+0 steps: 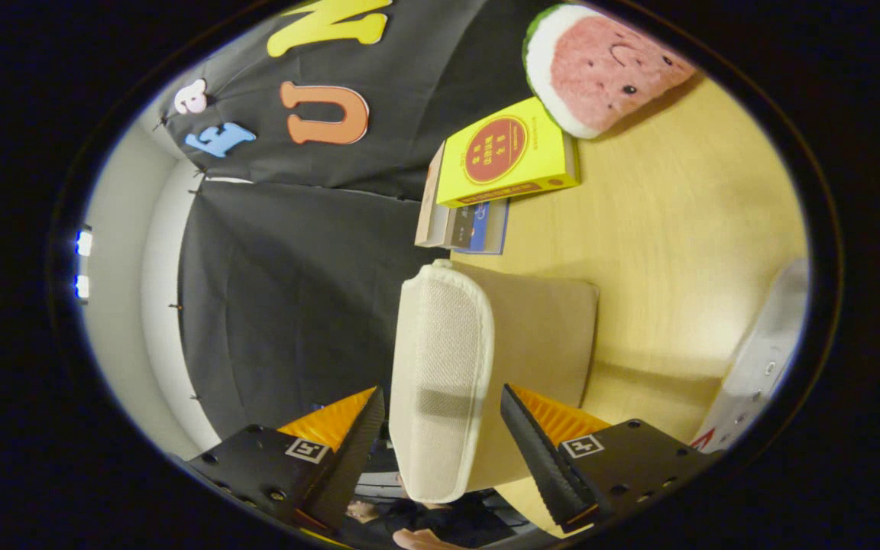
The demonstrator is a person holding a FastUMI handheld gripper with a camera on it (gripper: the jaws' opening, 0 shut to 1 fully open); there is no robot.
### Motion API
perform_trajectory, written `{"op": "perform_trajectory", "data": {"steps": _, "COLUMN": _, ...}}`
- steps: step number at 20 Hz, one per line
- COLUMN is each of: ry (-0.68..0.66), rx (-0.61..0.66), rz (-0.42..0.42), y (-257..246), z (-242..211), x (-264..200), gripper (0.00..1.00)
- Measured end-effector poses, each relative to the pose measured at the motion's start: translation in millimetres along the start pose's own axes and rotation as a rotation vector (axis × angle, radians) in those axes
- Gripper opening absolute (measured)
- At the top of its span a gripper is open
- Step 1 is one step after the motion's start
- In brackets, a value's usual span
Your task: Open the storage box then place both shoes into the box .Put the left shoe in first, then the right shoe, with the right side of both shoes facing outward in a uniform manner.
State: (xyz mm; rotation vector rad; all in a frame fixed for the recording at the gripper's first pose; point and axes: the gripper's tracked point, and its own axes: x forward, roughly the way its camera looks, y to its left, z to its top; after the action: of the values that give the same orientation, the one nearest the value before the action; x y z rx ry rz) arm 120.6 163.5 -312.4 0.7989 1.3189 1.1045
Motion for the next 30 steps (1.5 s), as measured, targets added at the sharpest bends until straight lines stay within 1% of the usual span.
{"op": "perform_trajectory", "data": {"steps": 3, "ry": 0.01, "rx": 0.054, "rz": 0.036, "y": -7, "z": 6, "x": 3, "gripper": 0.93}}
{"op": "perform_trajectory", "data": {"steps": 5, "ry": 0.017, "rx": 0.077, "rz": 0.076, "y": -2, "z": 6, "x": -1, "gripper": 0.93}}
{"op": "perform_trajectory", "data": {"steps": 7, "ry": 0.045, "rx": 0.067, "rz": 0.092, "y": 2, "z": 1, "x": 0, "gripper": 0.93}}
{"op": "perform_trajectory", "data": {"steps": 8, "ry": 0.06, "rx": 0.047, "rz": 0.086, "y": 4, "z": -2, "x": 2, "gripper": 0.93}}
{"op": "perform_trajectory", "data": {"steps": 9, "ry": 0.064, "rx": 0.038, "rz": 0.071, "y": 0, "z": -3, "x": 2, "gripper": 0.83}}
{"op": "perform_trajectory", "data": {"steps": 10, "ry": 0.078, "rx": 0.046, "rz": 0.077, "y": 2, "z": -6, "x": 3, "gripper": 0.74}}
{"op": "perform_trajectory", "data": {"steps": 11, "ry": 0.073, "rx": 0.047, "rz": 0.05, "y": -2, "z": -6, "x": 4, "gripper": 0.74}}
{"op": "perform_trajectory", "data": {"steps": 12, "ry": 0.062, "rx": 0.05, "rz": 0.016, "y": -10, "z": -4, "x": 7, "gripper": 0.65}}
{"op": "perform_trajectory", "data": {"steps": 13, "ry": 0.065, "rx": 0.062, "rz": 0.025, "y": -3, "z": -8, "x": 1, "gripper": 0.56}}
{"op": "perform_trajectory", "data": {"steps": 14, "ry": 0.064, "rx": 0.06, "rz": 0.012, "y": -4, "z": -11, "x": -2, "gripper": 0.48}}
{"op": "perform_trajectory", "data": {"steps": 15, "ry": 0.066, "rx": 0.054, "rz": -0.043, "y": -10, "z": -17, "x": -2, "gripper": 0.39}}
{"op": "perform_trajectory", "data": {"steps": 17, "ry": 0.047, "rx": 0.106, "rz": -0.058, "y": -6, "z": -13, "x": -5, "gripper": 0.21}}
{"op": "perform_trajectory", "data": {"steps": 18, "ry": 0.043, "rx": 0.099, "rz": -0.082, "y": -8, "z": -15, "x": -8, "gripper": 0.2}}
{"op": "perform_trajectory", "data": {"steps": 19, "ry": 0.026, "rx": 0.118, "rz": -0.093, "y": -5, "z": -15, "x": -13, "gripper": 0.19}}
{"op": "perform_trajectory", "data": {"steps": 20, "ry": 0.018, "rx": 0.135, "rz": -0.111, "y": -4, "z": -15, "x": -14, "gripper": 0.08}}
{"op": "perform_trajectory", "data": {"steps": 23, "ry": -0.006, "rx": 0.161, "rz": -0.182, "y": 3, "z": -19, "x": -20, "gripper": 0.08}}
{"op": "perform_trajectory", "data": {"steps": 24, "ry": -0.021, "rx": 0.171, "rz": -0.172, "y": 13, "z": -15, "x": -25, "gripper": 0.01}}
{"op": "perform_trajectory", "data": {"steps": 25, "ry": -0.033, "rx": 0.162, "rz": -0.162, "y": 26, "z": -13, "x": -28, "gripper": 0.0}}
{"op": "perform_trajectory", "data": {"steps": 29, "ry": -0.061, "rx": 0.114, "rz": -0.175, "y": 66, "z": -8, "x": -30, "gripper": 0.0}}
{"op": "perform_trajectory", "data": {"steps": 30, "ry": -0.068, "rx": 0.106, "rz": -0.192, "y": 74, "z": -6, "x": -30, "gripper": 0.0}}
